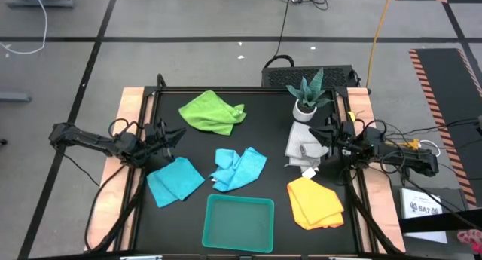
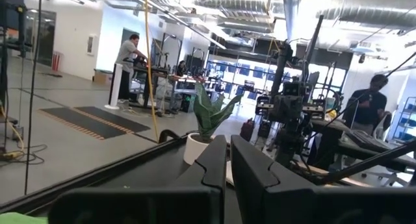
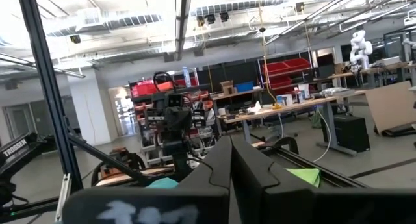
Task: Fold microfiber towels
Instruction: Fold the right blue microfiber cloth
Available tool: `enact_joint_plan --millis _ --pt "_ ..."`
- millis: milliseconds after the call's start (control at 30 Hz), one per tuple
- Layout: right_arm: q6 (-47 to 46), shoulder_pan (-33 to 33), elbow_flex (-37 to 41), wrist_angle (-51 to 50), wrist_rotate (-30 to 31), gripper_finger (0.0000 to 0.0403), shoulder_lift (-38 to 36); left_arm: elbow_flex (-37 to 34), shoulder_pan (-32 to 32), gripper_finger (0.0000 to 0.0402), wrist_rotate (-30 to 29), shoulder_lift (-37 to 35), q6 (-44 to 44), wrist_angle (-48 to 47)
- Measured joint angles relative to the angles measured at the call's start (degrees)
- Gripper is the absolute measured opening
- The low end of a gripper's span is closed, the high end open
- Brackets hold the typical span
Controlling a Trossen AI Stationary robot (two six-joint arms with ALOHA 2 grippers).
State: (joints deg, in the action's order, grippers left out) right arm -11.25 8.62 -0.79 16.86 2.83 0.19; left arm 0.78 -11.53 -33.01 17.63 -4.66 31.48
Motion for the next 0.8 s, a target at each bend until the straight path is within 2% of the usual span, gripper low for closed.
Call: enact_joint_plan --millis 433,800 --pt "-0.1 0.0 0.0 -0.7 0.1 0.0 0.0 0.0 0.0 0.0024 0.0 0.0 -2.9 0.0" --pt "-3.8 0.0 0.0 -4.8 0.0 0.0 0.3 0.0 0.0 0.0024 0.0 0.0 4.8 -1.2"
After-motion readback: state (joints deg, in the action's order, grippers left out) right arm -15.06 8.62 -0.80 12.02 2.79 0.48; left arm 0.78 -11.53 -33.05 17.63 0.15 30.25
